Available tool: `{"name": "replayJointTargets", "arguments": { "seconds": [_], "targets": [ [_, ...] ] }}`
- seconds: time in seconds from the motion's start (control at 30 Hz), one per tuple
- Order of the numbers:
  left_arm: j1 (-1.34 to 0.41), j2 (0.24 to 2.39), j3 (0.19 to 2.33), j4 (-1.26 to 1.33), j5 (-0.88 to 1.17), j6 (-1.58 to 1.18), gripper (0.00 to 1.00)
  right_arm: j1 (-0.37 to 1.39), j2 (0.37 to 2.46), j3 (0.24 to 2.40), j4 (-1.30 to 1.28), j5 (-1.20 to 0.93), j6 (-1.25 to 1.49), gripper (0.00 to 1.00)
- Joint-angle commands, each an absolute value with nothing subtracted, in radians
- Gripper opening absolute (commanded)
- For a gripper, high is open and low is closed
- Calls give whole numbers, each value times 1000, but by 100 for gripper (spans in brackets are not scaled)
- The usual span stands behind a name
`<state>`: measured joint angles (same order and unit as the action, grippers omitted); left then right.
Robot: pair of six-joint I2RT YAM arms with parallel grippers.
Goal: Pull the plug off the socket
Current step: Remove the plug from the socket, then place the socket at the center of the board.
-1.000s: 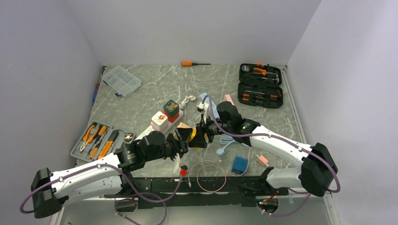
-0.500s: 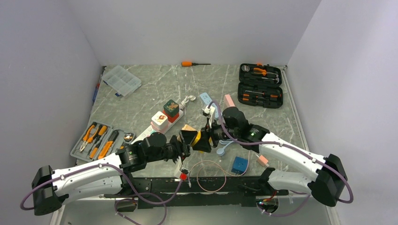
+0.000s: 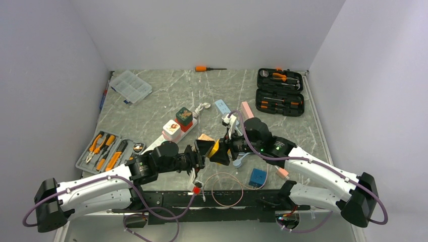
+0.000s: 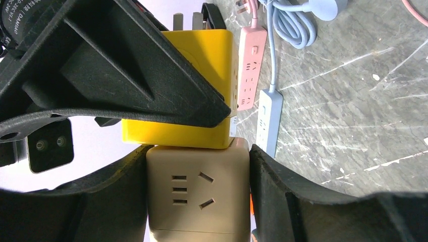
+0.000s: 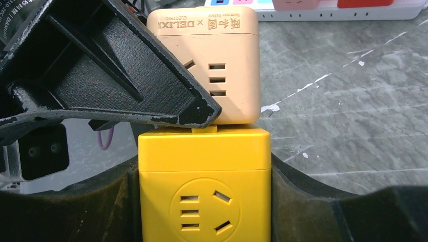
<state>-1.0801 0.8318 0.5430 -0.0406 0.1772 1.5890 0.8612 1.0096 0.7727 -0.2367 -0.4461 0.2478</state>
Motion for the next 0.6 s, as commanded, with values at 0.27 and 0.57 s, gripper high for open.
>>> {"name": "replayJointTargets", "arguments": {
  "seconds": [0.27, 0.57],
  "targets": [
    [-960, 816, 481, -250, -65, 1699, 0, 870, 872, 749, -503, -390, 351, 0],
    [-908, 796, 455, -246, -63, 1718, 0, 880, 754, 732, -605, -369, 421, 0]
  ]
}}
